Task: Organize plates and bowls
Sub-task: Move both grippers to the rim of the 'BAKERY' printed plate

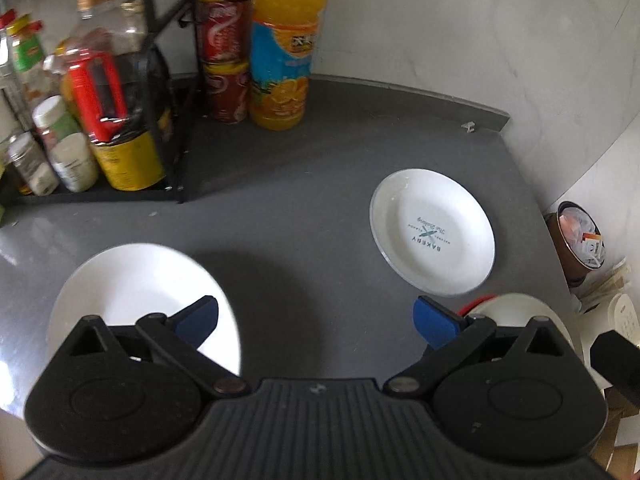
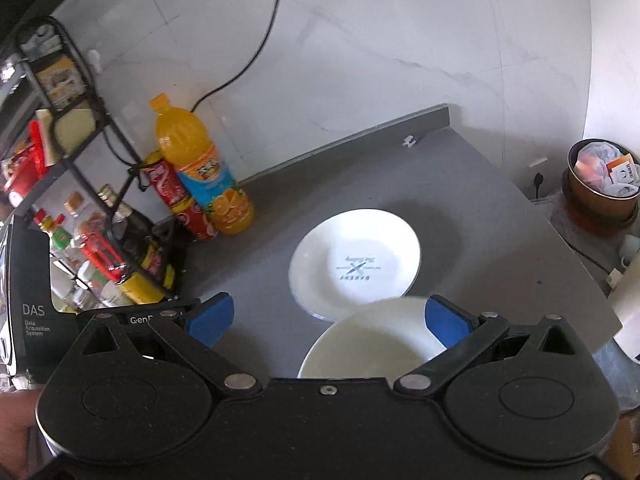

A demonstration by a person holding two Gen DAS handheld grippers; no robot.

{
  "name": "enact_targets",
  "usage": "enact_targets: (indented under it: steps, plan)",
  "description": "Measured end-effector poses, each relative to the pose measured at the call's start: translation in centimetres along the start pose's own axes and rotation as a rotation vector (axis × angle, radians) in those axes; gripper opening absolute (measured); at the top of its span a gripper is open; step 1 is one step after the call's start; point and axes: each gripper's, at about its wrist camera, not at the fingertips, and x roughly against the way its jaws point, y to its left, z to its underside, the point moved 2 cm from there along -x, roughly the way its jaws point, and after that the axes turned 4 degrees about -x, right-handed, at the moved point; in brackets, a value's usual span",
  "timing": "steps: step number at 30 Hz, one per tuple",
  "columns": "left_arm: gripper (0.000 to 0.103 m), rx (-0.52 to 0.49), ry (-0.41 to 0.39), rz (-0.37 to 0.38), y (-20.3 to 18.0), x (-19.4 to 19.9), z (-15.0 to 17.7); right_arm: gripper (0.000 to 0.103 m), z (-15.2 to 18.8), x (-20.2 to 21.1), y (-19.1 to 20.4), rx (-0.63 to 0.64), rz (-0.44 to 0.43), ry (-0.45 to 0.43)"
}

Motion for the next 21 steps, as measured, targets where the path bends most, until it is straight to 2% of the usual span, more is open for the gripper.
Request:
enact_targets:
  steps: [4, 6, 8, 10, 17, 21]
  plan:
    - [0.103, -0.009, 0.001, -0.024, -1.2, -1.9, -1.5, 0.102, -1.5, -1.9, -1.3, -0.016, 0.015, 0.022]
    - [0.102, -0.021, 0.013, -0.017, -1.9, -2.9, -2.2, 0.098, -2.0, -3.0, -1.8, -0.014, 0.03, 0.041]
    - [0.102, -0.031, 0.023, -0.019, -2.4, -4.0, -2.7, 0.087, -2.4, -4.1, -2.1, -0.009, 0.042, 0.062]
    - [0.101, -0.041, 0.042, -0.019, -3.0, -5.2, -3.3, 0.08, -2.9, -5.3, -2.5, -0.013, 0.043, 0.086]
    - [0.099, -0.062, 0.069, 0.011, -4.2, -8.7, -5.4, 0.072, -4.8, -10.2, -4.2, -0.071, 0.036, 0.158]
    - [0.086, -0.018, 0.11, 0.022, -4.5, -11.3, -6.4, 0.057, -5.5, -13.2, -5.4, -0.104, 0.053, 0.212]
